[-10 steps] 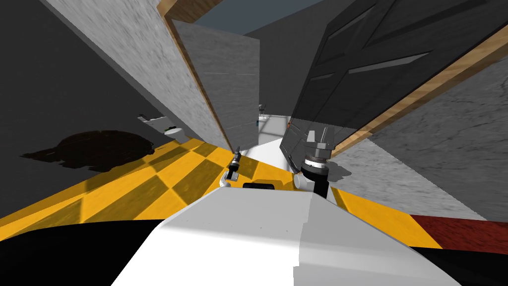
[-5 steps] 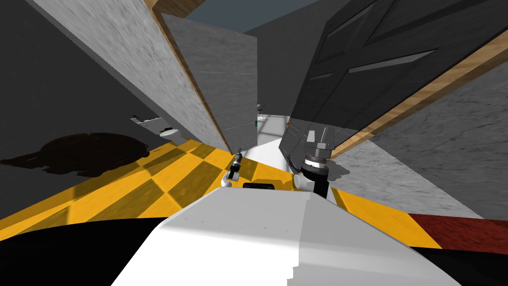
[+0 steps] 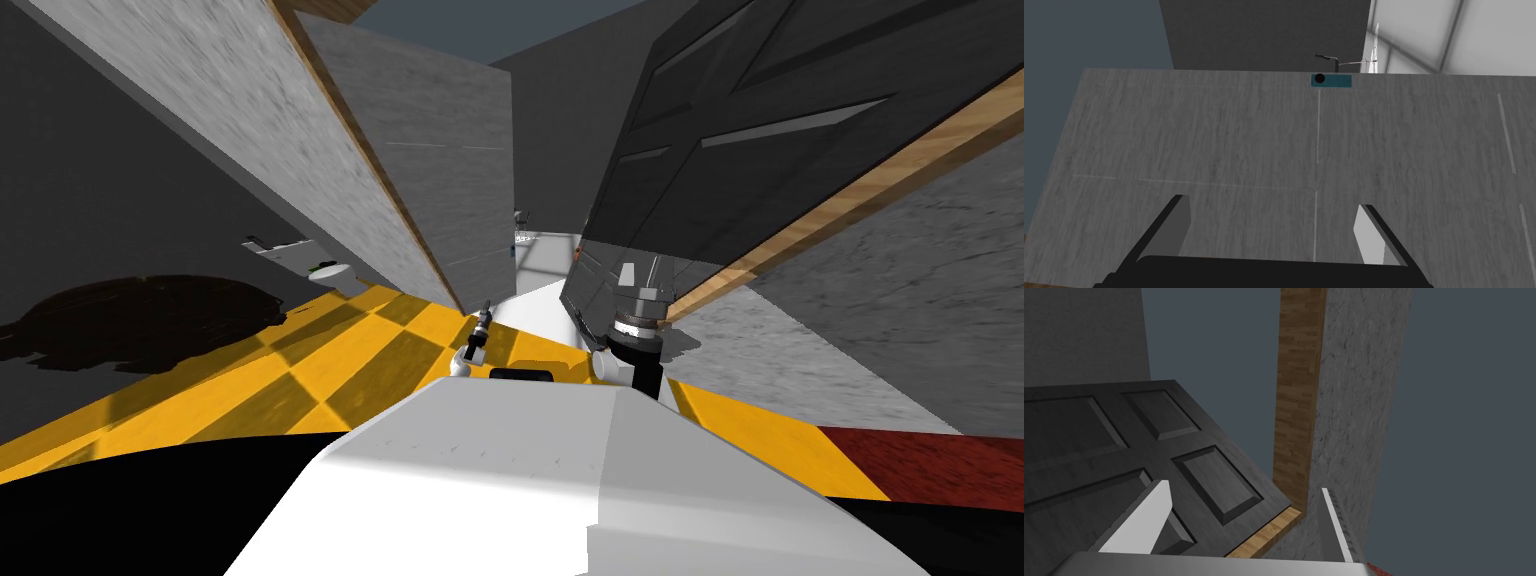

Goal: Push the door open

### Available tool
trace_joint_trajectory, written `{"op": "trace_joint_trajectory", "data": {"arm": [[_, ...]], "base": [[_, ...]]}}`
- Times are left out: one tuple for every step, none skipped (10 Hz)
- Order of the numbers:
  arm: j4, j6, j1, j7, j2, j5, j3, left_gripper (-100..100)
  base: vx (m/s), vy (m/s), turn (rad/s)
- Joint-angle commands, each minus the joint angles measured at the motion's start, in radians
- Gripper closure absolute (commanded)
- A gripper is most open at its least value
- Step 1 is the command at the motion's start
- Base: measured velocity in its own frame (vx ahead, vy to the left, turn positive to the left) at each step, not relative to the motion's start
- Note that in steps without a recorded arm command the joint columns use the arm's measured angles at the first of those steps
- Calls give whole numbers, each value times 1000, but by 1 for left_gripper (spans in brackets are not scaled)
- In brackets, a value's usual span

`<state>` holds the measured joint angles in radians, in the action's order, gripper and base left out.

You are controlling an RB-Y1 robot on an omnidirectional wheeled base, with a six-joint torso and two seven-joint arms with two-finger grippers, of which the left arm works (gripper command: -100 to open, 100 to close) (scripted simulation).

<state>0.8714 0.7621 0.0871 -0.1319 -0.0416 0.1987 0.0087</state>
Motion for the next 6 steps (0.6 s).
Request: {"op": "trace_joint_trajectory", "data": {"arm": [[-32, 2, 12, 0, 8, 6, -2, -100], [-58, 8, 24, 1, 13, 8, -1, -100], [-84, 13, 35, 1, 17, 10, 0, -100], [-110, 19, 46, 1, 21, 12, 0, -100], [-136, 25, 57, 1, 26, 14, 1, -100], [-160, 30, 67, 1, 30, 16, 1, -100]], "base": [[98, -1, -49], [94, -9, -43], [90, -4, -42], [88, -6, -52], [93, 4, -45], [92, 8, -37]]}}
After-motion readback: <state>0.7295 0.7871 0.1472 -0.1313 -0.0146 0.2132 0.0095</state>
